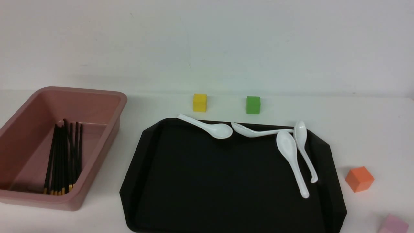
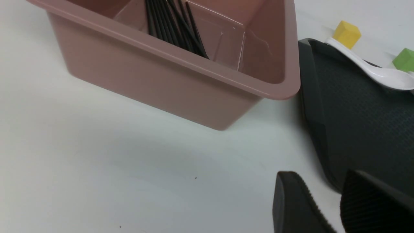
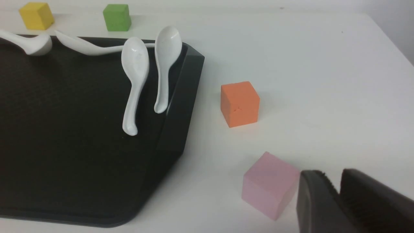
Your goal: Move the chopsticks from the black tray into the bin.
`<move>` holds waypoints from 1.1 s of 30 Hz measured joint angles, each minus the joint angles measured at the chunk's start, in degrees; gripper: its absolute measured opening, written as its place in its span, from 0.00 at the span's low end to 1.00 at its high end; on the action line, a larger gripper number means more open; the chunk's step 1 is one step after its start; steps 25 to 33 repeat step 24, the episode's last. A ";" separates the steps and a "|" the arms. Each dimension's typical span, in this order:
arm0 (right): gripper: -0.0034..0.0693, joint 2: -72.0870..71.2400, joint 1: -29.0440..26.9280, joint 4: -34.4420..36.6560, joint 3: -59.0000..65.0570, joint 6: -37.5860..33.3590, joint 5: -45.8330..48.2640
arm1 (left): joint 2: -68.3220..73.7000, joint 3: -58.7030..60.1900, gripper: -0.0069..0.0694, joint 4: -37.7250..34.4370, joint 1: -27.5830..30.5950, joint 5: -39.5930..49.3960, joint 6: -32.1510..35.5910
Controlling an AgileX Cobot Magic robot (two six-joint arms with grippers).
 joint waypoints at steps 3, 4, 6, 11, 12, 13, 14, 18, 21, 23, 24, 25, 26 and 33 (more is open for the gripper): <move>0.24 0.00 0.00 0.00 0.00 0.00 0.00 | 0.00 0.00 0.40 0.00 0.00 0.00 0.00; 0.24 0.00 0.00 0.00 0.00 0.00 0.00 | 0.00 0.00 0.40 0.00 0.00 0.00 0.00; 0.25 0.00 0.00 0.06 0.00 0.00 0.00 | 0.00 0.00 0.40 0.00 0.00 0.00 0.00; 0.26 0.00 0.00 0.06 0.00 0.00 0.00 | 0.00 0.00 0.40 0.00 0.00 0.00 0.00; 0.26 0.00 0.00 0.06 0.00 0.00 0.00 | 0.00 0.00 0.40 0.00 0.00 0.00 0.00; 0.26 0.00 0.00 0.01 0.00 0.00 0.00 | 0.00 0.00 0.40 0.00 0.00 0.00 0.00; 0.26 0.00 0.00 0.01 0.00 0.00 0.00 | 0.00 0.00 0.40 0.00 0.00 0.00 0.00; 0.26 0.00 0.00 0.01 0.00 0.00 0.02 | 0.00 0.00 0.40 0.00 0.00 0.00 0.00; 0.27 0.00 0.00 0.01 0.00 0.00 0.02 | 0.00 0.00 0.40 0.00 0.00 0.00 0.00; 0.27 0.00 0.00 0.01 0.00 0.00 0.02 | 0.00 0.00 0.40 0.00 0.00 0.00 0.00; 0.27 0.00 0.00 0.01 0.00 0.00 0.02 | 0.00 0.00 0.40 0.00 0.00 0.00 0.00; 0.27 0.00 0.00 0.01 0.00 0.00 0.02 | 0.00 0.00 0.40 0.00 0.00 0.00 0.00; 0.27 0.00 0.00 0.01 0.00 0.00 0.02 | 0.00 0.00 0.40 0.00 0.00 0.00 0.00; 0.27 0.00 0.00 0.01 0.00 0.00 0.02 | 0.00 0.00 0.40 0.00 0.00 0.00 0.00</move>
